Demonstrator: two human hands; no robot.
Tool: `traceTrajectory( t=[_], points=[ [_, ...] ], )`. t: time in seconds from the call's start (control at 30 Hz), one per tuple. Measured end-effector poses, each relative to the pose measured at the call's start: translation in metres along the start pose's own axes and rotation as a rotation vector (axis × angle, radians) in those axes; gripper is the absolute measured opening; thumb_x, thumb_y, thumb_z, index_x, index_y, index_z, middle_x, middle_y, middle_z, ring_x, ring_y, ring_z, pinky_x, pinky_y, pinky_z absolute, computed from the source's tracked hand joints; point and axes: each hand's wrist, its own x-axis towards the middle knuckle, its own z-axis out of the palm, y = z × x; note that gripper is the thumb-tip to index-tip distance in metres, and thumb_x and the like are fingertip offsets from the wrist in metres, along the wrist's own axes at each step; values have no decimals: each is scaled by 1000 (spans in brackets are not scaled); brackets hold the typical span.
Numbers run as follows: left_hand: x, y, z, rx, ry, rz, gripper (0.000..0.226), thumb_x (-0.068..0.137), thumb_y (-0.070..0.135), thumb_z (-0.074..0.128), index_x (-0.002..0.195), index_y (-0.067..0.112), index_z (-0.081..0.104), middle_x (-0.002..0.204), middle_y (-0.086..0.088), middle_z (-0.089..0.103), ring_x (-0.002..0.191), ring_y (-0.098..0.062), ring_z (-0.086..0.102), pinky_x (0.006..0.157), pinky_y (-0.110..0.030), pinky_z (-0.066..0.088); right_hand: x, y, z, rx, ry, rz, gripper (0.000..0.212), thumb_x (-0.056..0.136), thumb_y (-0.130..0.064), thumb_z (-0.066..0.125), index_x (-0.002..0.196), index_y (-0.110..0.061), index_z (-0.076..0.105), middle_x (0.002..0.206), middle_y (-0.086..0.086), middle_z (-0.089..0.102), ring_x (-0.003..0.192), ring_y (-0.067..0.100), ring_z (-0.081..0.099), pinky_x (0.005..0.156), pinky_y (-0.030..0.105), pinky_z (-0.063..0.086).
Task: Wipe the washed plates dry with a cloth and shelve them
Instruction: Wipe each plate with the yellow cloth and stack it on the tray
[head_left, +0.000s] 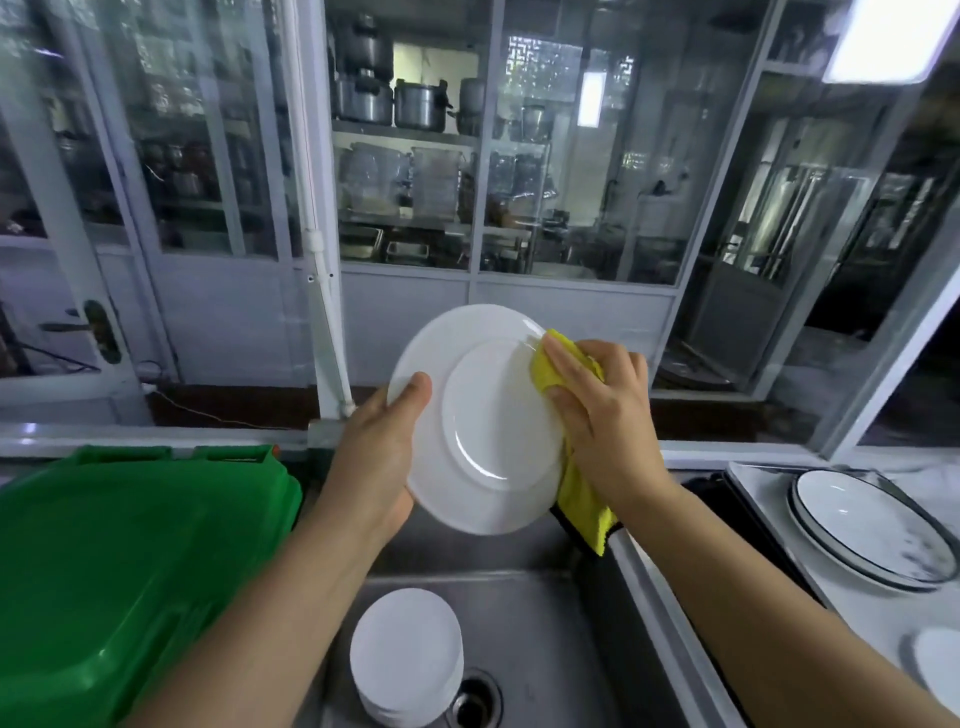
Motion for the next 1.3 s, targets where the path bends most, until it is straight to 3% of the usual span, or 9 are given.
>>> traceTrajectory(
  t=[0.17,0.3,0.43,0.6,0.83,0.9,1.0,1.13,1.3],
  points=[
    [6,-29,-5,12,14,-78,13,95,26,55,103,23,64,84,16,72,87,-7,68,77,-31,50,-53,27,-23,-30,40,164,39,90,-25,55,128,-16,61,114,9,54,98,14,34,89,16,25],
    [-4,-58,13,20,-11,-188,24,94,29,55,115,18,60,109,0,68,100,-18,63,90,-34,48,-99,51,-53,-87,31,339,40,90,-22,54,130,-18,59,115,6,53,103,19,36,91,29,31],
    [-19,-88,48,66,-102,-248,11,95,29,53,91,25,63,85,10,70,82,-11,65,68,-29,48,-145,77,-89,-137,86,484,41,90,-20,53,131,-17,58,116,7,53,105,19,36,93,32,30],
    [-43,-134,110,160,-204,-323,7,92,26,58,90,22,64,94,0,70,92,-25,65,88,-47,51,-206,124,-140,-168,135,652,41,92,-7,59,131,-17,58,117,8,54,108,29,44,95,38,37],
    [-90,-219,233,271,-461,-363,11,90,19,61,100,20,66,95,0,74,96,-24,66,84,-40,51,-278,208,-236,-139,271,914,42,91,-2,60,128,-20,59,110,-2,47,110,26,43,96,31,33],
    [-104,-249,274,333,-565,-367,13,90,21,61,102,22,66,99,-1,74,96,-23,67,85,-41,52,-293,235,-268,-136,333,940,41,90,-1,62,126,-21,60,107,-4,47,106,18,44,94,19,34],
    [-126,-298,334,522,-681,-315,6,91,22,62,93,25,66,91,3,72,90,-20,67,81,-36,53,-314,275,-314,-191,426,935,42,88,2,63,124,-20,59,107,0,49,100,6,42,85,0,29],
    [-150,-357,398,829,-828,-140,6,90,27,61,90,26,67,82,5,67,86,-20,64,78,-34,49,-345,329,-362,-298,452,966,40,88,-1,64,126,-13,60,109,2,50,100,6,40,85,-2,26],
    [-167,-422,449,1214,-1231,476,29,96,38,47,121,34,60,99,2,71,91,-22,65,73,-28,46,-376,370,-389,-264,476,1057,43,89,-3,64,122,-29,55,104,-11,50,107,18,45,89,1,27]
  ],
)
